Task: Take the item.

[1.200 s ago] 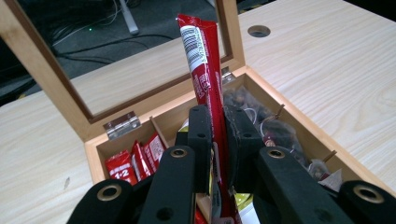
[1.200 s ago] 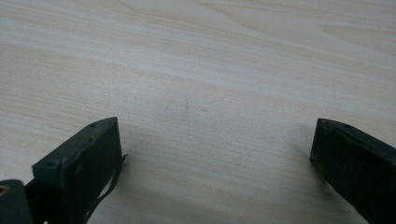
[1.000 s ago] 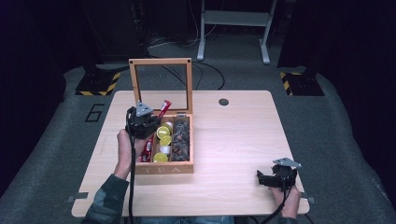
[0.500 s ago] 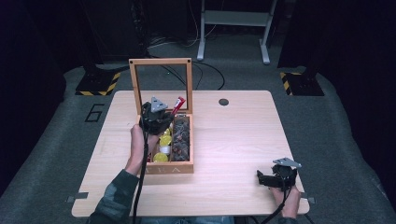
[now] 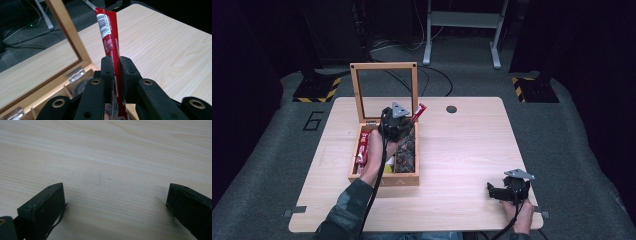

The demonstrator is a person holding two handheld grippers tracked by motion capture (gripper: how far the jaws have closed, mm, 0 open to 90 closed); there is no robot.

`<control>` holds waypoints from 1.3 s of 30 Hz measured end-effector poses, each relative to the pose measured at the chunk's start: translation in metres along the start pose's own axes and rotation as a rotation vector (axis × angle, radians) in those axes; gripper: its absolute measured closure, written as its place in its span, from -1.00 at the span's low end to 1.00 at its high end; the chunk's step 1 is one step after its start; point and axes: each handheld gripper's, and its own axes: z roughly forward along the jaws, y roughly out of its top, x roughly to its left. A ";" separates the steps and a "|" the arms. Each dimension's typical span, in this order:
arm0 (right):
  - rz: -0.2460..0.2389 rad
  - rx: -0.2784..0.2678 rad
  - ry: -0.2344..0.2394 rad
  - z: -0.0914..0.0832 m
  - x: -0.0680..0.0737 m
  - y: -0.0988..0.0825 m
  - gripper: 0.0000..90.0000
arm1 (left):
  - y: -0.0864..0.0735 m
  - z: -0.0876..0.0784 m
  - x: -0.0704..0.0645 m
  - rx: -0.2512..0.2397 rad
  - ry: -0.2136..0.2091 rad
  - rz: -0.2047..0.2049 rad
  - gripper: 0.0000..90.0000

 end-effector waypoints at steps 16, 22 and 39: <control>-0.001 0.000 0.001 0.000 0.000 0.000 -0.96 | 0.011 0.032 -0.024 0.010 -0.049 -0.007 0.81; 0.002 0.001 0.002 0.000 0.000 0.000 -0.96 | 0.011 0.046 -0.034 0.037 -0.069 0.008 0.81; -0.001 0.001 0.003 0.000 0.000 0.000 -0.96 | 0.005 0.080 -0.056 0.098 -0.100 0.016 0.81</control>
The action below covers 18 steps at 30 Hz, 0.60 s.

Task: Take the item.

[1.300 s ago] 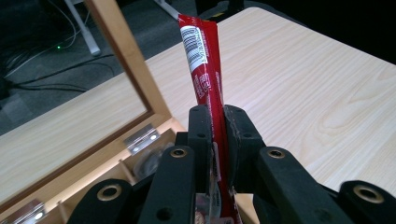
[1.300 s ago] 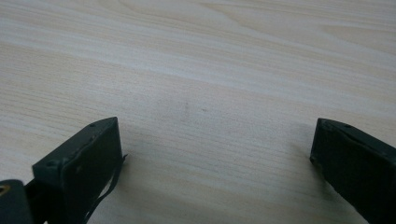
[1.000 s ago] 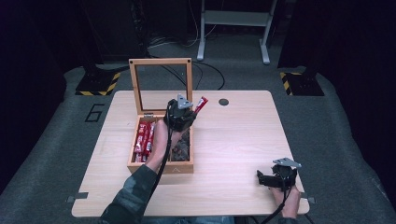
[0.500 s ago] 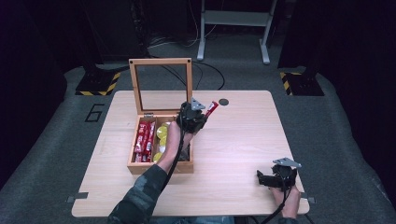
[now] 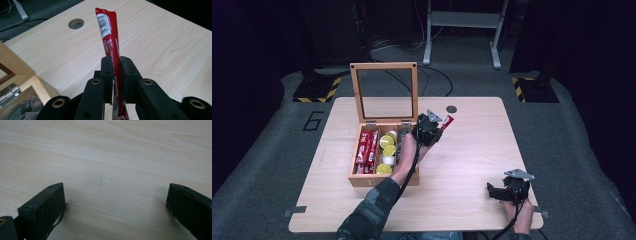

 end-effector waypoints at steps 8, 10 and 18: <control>0.000 -0.001 0.000 0.000 0.000 0.000 -0.96 | -0.003 0.017 -0.010 0.034 -0.016 0.008 0.81; 0.000 -0.001 0.000 0.000 0.000 0.000 -0.96 | -0.004 0.021 -0.012 0.042 -0.017 0.008 0.81; 0.000 0.000 0.000 0.000 0.000 0.000 -0.96 | -0.006 0.035 -0.019 0.067 -0.015 0.005 0.81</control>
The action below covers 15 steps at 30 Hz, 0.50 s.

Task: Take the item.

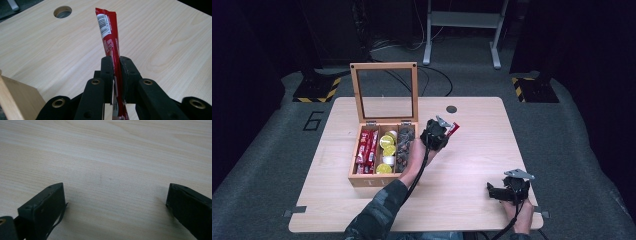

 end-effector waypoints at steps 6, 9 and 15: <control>0.000 0.000 0.000 0.000 0.000 0.000 -0.96 | 0.000 0.012 -0.007 0.029 0.002 0.011 0.81; 0.000 0.000 0.000 0.000 0.000 0.000 -0.96 | -0.001 0.017 -0.010 0.040 -0.005 0.010 0.81; 0.000 0.000 0.000 0.000 0.000 0.000 -0.96 | -0.001 0.028 -0.017 0.060 -0.002 0.017 0.81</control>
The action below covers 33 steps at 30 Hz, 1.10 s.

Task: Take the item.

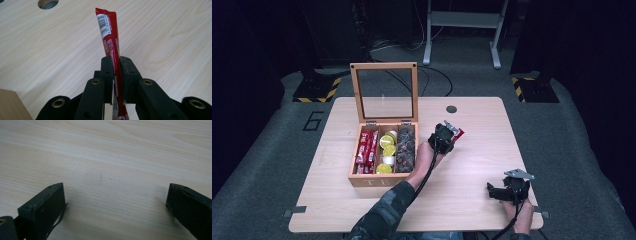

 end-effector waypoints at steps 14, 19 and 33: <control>-0.001 -0.001 0.001 0.000 0.000 0.000 -0.96 | -0.004 0.024 -0.005 0.080 0.020 0.002 0.80; 0.000 -0.001 0.001 0.000 0.000 0.000 -0.96 | -0.005 0.031 -0.006 0.112 0.021 0.006 0.80; -0.003 -0.002 0.003 0.000 0.000 0.000 -0.96 | -0.010 0.043 -0.008 0.153 -0.005 -0.037 0.79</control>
